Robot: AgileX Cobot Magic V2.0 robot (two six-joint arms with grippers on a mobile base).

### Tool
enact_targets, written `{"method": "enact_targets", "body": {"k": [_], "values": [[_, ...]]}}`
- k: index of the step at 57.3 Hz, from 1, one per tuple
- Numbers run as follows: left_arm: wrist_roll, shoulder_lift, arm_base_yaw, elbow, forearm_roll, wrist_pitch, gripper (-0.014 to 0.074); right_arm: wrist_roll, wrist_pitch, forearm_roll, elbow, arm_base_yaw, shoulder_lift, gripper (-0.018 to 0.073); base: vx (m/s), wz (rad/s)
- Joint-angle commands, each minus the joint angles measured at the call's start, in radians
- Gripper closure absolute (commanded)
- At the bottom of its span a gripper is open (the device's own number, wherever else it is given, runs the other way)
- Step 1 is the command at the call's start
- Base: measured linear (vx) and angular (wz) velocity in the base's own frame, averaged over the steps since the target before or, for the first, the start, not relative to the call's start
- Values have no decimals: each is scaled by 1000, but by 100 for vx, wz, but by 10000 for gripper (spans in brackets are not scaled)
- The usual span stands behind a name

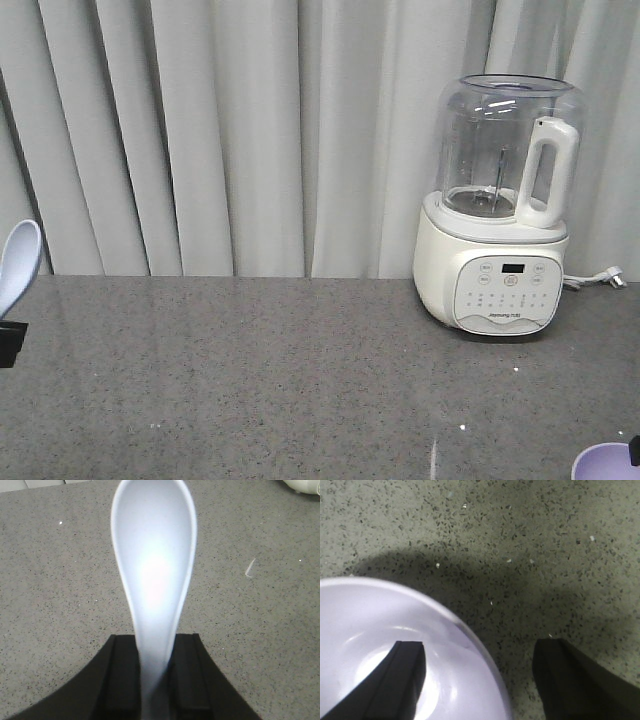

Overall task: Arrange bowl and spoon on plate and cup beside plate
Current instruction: 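Lift the spoon and the lavender bowl off the counter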

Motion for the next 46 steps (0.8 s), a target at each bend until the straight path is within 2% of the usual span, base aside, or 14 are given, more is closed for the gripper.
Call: {"method": "enact_targets", "body": {"k": [1,6,16,27,37,39,46], "values": [[0,-20,-7,-27,-6,-60,603,-17,-47,2,-27,-6,-13,141,0,0],[0,-20,-7,-27,-6,-60,603,-27,-58,5,-27,-6,-3,244,0,0],[0,-20,-7,-27,-6,-59,603,-49,-63,3,-27,-6,-3,571,0,0],[0,-20,-7,-27,-6,-60,603,-52,-61,4,-27,-5,-66,572,0,0],[0,-28,-7,-27,-6,-75,603,-68,-81,28,-28,-4,-234,571,0,0],[0,-29,-7,-27,-6,-76,603,-88,-88,49,-28,-4,-278,571,0,0],[0,-59,-7,-23,-6,-73,603,-229,-97,223,-28,-3,-459,571,0,0]]}}
